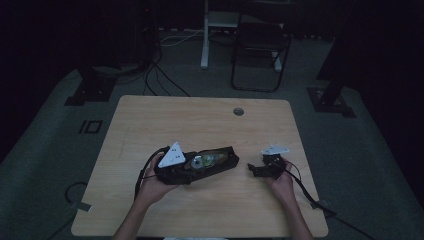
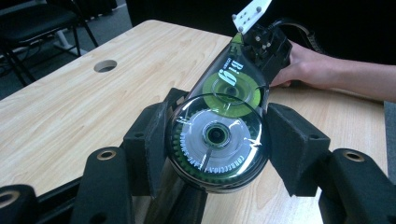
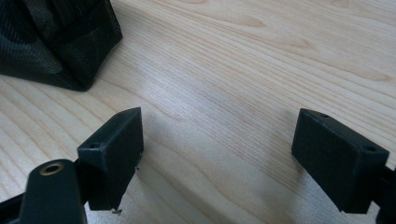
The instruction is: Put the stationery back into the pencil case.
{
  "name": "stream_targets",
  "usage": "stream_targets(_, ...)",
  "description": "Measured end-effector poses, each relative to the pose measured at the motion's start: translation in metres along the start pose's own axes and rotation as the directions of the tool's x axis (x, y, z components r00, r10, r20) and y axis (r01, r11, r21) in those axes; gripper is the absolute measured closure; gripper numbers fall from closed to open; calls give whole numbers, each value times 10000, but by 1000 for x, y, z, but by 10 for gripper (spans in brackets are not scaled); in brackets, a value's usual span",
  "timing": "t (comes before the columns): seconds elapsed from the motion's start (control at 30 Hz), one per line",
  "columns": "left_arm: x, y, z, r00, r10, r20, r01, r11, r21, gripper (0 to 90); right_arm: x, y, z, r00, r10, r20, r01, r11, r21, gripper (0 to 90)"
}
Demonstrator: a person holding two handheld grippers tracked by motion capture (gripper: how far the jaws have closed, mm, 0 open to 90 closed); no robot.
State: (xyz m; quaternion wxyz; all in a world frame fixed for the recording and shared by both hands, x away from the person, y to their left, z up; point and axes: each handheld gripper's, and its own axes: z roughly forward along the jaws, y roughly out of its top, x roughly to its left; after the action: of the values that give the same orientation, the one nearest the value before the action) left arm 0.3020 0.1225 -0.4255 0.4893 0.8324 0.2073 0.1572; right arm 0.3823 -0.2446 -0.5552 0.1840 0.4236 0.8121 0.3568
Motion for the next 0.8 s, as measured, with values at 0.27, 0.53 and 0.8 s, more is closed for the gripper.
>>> stream_targets(0.27,4,0,4,10000,-64,-9,64,10000,55,415,0,0,0,10000,-3,1,3,10000,-2,166)
stream_targets(0.53,9,-1,8,9999,-144,-33,145,9998,107,415,0,0,0,10000,-5,2,5,10000,-1,166)
stream_targets(0.8,14,-2,14,9996,-273,-82,275,9995,180,415,0,0,0,10000,-6,2,6,10000,-1,167)
